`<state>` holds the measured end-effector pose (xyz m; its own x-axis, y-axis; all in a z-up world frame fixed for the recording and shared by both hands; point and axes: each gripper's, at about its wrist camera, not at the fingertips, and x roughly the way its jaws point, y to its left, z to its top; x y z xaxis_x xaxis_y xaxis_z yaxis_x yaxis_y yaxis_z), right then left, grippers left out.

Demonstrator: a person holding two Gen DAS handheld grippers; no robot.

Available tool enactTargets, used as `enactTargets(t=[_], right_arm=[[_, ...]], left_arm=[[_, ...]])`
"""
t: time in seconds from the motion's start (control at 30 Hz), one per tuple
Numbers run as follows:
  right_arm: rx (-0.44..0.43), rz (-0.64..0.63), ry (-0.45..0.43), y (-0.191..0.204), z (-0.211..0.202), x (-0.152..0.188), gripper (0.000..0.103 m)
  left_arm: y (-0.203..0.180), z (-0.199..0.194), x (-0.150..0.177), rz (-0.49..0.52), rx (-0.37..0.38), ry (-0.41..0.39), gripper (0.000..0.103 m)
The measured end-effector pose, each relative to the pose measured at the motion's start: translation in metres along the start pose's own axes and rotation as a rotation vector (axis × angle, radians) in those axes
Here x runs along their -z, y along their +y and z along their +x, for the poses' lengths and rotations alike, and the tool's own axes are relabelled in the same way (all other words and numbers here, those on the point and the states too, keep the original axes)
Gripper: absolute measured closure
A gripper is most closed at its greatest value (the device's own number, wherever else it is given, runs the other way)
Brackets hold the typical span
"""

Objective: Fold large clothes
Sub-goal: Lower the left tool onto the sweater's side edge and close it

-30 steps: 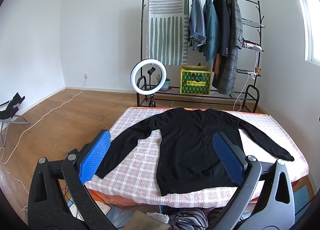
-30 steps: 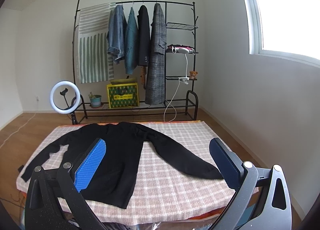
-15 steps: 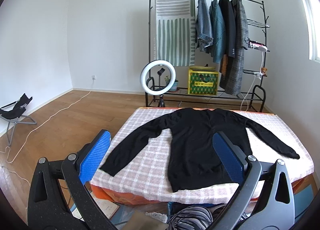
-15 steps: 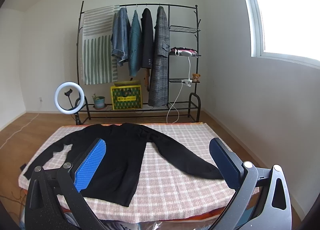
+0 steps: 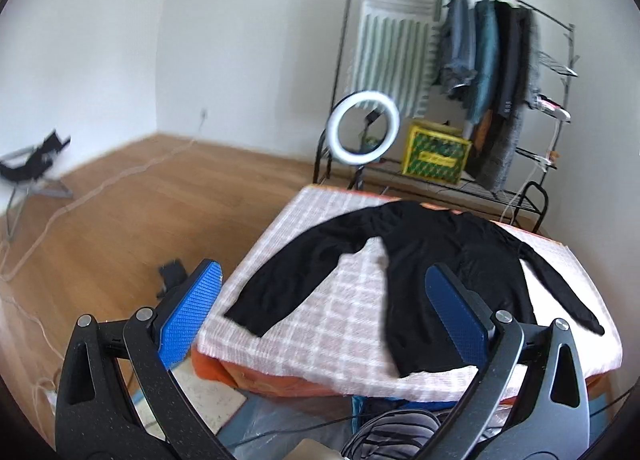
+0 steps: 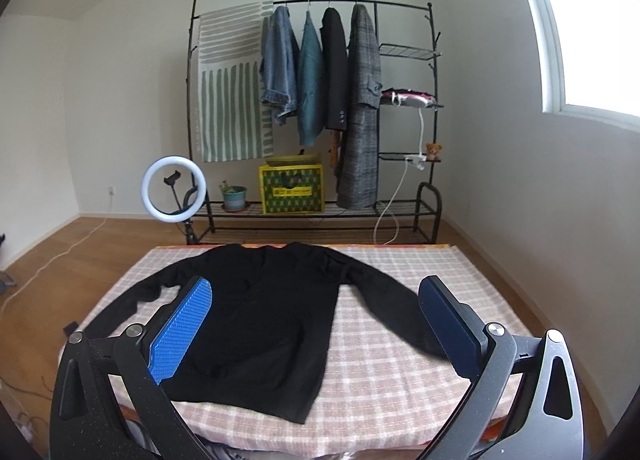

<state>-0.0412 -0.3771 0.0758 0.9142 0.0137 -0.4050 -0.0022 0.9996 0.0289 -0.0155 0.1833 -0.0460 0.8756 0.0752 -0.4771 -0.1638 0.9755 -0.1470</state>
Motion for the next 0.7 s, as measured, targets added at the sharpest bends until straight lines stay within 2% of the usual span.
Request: enactTargets(t=[0.13, 0.27, 0.4, 0.57, 0.7], right_arm=[[-0.054, 0.028, 0.025, 0.011, 0.024, 0.003, 0.0], [-0.123, 0.024, 0.037, 0.027, 0.055, 0.002, 0.0], [-0.186, 0.012, 0.056, 0.04, 0.084, -0.003, 0.0], [-0.282, -0.028, 0.126, 0.06, 0.129, 0.001, 0.0], [-0.359, 0.008, 0.175, 0.071, 0.161, 0.007, 0.0]], left_arm=[[0.034, 0.038, 0.003, -0.032, -0.012, 0.077, 0.001], [0.067, 0.076, 0.01, -0.106, -0.028, 0.166, 0.015], [0.092, 0.114, 0.019, -0.137, -0.053, 0.22, 0.018], [0.12, 0.185, 0.047, -0.216, -0.059, 0.378, 0.034], [0.139, 0.238, 0.074, -0.263, -0.066, 0.476, 0.035]])
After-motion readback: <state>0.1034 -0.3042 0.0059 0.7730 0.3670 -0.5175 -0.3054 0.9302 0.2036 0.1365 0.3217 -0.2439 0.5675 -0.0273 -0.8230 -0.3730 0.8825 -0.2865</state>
